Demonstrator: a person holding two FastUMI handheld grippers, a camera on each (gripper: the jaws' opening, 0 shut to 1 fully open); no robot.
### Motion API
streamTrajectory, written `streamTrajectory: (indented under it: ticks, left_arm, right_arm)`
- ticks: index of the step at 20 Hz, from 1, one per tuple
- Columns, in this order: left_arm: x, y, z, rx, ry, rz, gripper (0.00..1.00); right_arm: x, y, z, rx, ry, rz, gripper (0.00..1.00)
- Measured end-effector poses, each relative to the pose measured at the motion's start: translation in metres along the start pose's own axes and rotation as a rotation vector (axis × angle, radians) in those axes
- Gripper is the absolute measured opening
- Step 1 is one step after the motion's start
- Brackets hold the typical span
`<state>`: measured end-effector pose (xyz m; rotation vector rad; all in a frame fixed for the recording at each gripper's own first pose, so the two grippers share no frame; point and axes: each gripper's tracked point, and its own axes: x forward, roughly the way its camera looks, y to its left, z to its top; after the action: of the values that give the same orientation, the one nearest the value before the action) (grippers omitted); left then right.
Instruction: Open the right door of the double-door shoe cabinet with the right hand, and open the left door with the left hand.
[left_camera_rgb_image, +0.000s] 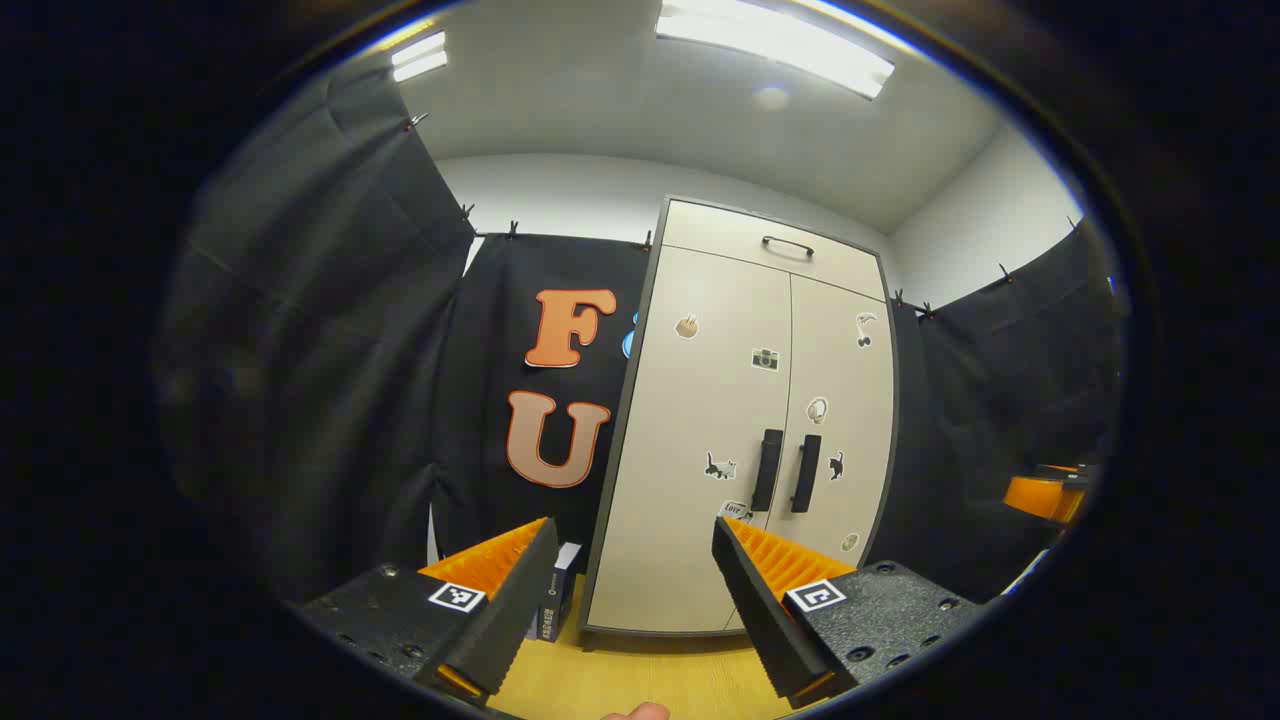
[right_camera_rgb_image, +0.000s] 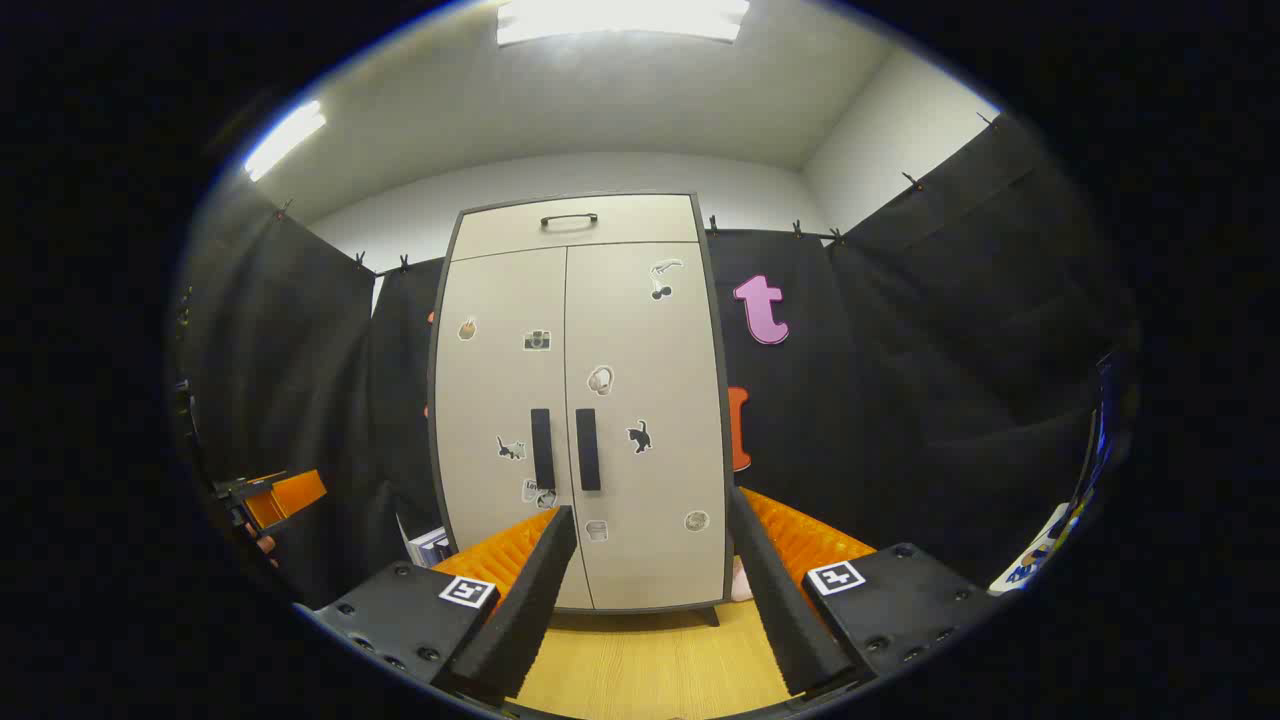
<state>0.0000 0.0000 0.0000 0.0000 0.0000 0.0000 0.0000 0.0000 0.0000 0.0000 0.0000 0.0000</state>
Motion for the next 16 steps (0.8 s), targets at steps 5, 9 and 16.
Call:
streamTrajectory:
  ticks: [5,9,16]
  left_arm:
    - [-0.001,0.002,-0.002,-0.004,0.01,0.003,0.94]
    - [-0.002,0.003,-0.002,0.0,0.012,0.006,0.94]
    - [-0.004,0.001,0.002,-0.004,0.006,0.002,0.94]
  right_arm:
    - [-0.002,-0.001,0.001,-0.001,-0.002,-0.007,0.98]
    - [-0.004,-0.006,0.004,0.006,-0.015,-0.029,0.98]
    - [-0.007,-0.011,0.006,0.037,-0.025,-0.052,0.98]
